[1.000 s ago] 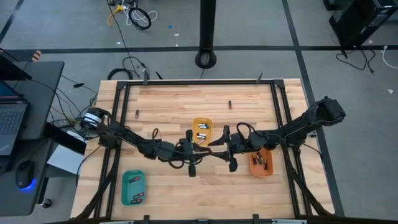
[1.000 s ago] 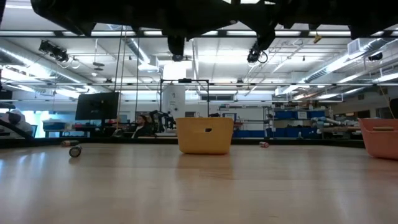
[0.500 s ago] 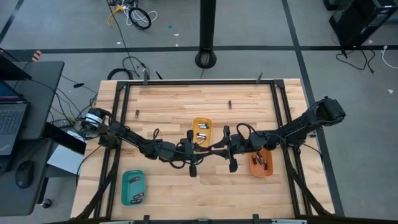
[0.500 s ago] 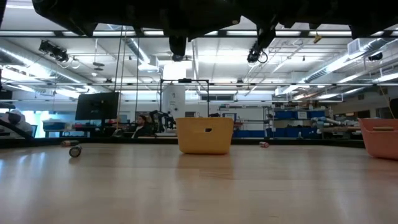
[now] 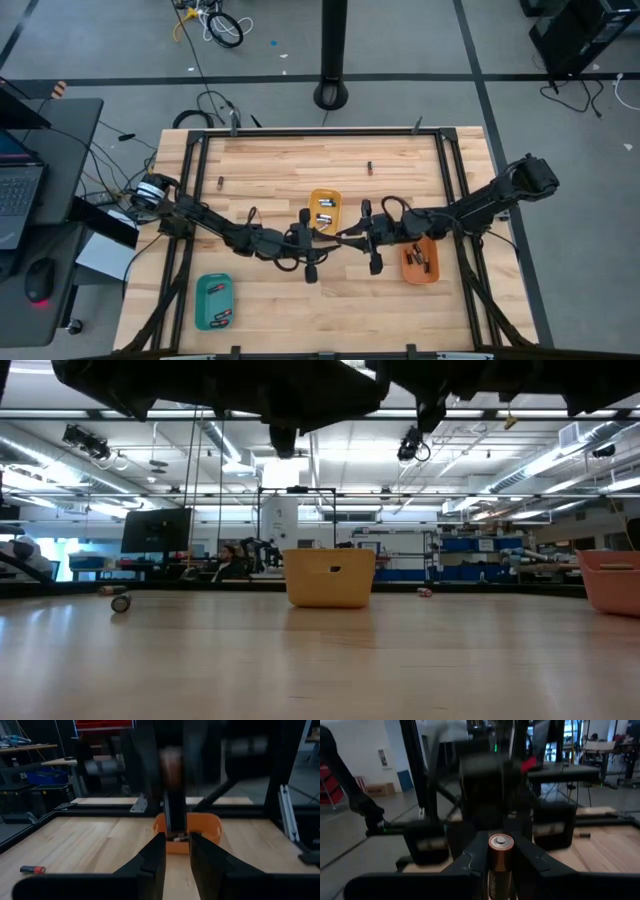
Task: Sort batteries
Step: Put the brown battery into the orange bin
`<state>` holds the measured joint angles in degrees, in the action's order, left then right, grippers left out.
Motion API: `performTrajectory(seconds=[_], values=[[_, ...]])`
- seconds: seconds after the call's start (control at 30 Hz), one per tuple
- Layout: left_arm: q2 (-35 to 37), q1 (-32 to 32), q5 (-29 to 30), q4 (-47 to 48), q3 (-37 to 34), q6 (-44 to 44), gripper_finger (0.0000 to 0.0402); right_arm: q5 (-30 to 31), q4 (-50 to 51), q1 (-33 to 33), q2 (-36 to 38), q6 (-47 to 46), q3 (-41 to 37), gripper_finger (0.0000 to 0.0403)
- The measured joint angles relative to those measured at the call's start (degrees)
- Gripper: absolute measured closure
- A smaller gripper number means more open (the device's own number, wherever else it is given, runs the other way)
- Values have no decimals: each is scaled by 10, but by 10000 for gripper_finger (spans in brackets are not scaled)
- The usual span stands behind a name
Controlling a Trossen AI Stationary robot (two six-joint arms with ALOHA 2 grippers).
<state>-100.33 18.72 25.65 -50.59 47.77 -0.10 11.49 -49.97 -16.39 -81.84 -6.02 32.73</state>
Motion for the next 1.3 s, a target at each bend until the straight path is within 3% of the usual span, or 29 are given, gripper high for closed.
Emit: performTrajectory(seconds=[0.17, 0.33, 0.53, 0.77, 1.0, 1.13, 1.3], values=[[0, -1, 12, 42, 0, 1, 305, 22, 82, -4, 66, 15, 0, 337], [0, -5, 55, 91, -1, -1, 305, 90, 279, -34, 161, -38, 0, 337], [0, -13, 62, 90, -1, 1, 305, 145, 583, -97, 228, -290, 0, 337], [0, -41, 41, 90, -1, -4, 326, 123, 853, -182, 224, -601, 0, 337], [0, -67, 29, 94, -1, -2, 348, 62, 953, -225, 201, -784, -9, 337], [0, -87, 25, 98, -1, 6, 360, 16, 954, -225, 180, -815, -24, 337], [0, -123, -39, 98, -1, 42, 385, -31, 954, -225, 163, -842, -28, 337]])
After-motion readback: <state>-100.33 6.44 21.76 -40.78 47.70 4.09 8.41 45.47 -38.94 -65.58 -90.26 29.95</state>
